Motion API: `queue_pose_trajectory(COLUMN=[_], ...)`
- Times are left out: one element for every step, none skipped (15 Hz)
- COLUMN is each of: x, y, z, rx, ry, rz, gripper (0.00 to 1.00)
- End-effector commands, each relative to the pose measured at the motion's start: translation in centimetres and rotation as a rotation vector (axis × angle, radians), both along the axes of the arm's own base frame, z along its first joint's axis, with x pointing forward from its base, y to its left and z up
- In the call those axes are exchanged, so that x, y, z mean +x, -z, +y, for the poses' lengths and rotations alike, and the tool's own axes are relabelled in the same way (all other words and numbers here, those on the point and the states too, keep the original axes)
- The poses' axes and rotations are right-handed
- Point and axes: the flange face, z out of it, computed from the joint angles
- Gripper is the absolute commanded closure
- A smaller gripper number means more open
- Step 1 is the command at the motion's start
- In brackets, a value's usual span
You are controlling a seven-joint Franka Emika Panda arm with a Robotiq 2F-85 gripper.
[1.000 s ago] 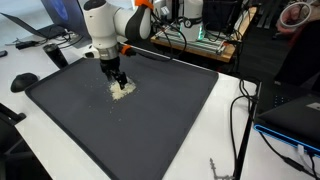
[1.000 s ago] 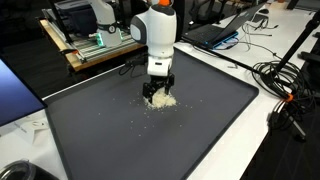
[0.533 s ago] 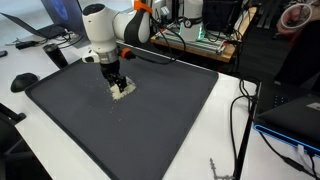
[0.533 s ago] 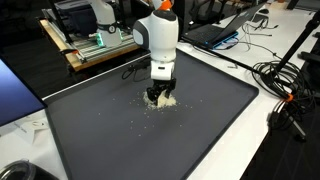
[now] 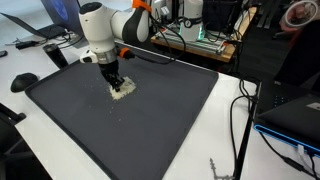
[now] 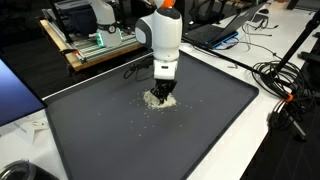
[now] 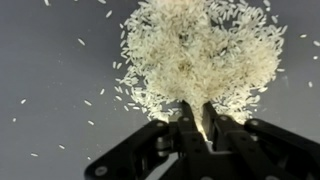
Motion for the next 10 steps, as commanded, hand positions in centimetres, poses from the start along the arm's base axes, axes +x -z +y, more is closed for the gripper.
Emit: queue_pose_trajectory(x=[0.47, 0.45, 0.42, 0.38, 0.36, 0.36, 0.36, 0.38, 0.41, 0.45], y=[0.01, -0.11, -0.18, -0.25, -0.31, -0.34, -0.37, -0.43, -0.47, -0.52], z=[-0.28, -0.28, -0.29, -0.29, -0.28, -0.28, -0.27, -0.24, -0.24, -0.22], rx=[0.018, 0.019, 0.021, 0.024, 0.026, 0.025, 0.025, 0.027, 0.025, 0.026], ry=[-0.012, -0.012, -0.012, -0.009, -0.007, -0.007, -0.005, -0.005, -0.005, -0.004], rz=[0.019, 0.022, 0.023, 0.026, 0.027, 0.030, 0.033, 0.031, 0.033, 0.032], gripper=[1.00, 1.00, 0.99, 0.99, 0.99, 0.99, 0.99, 0.99, 0.99, 0.99])
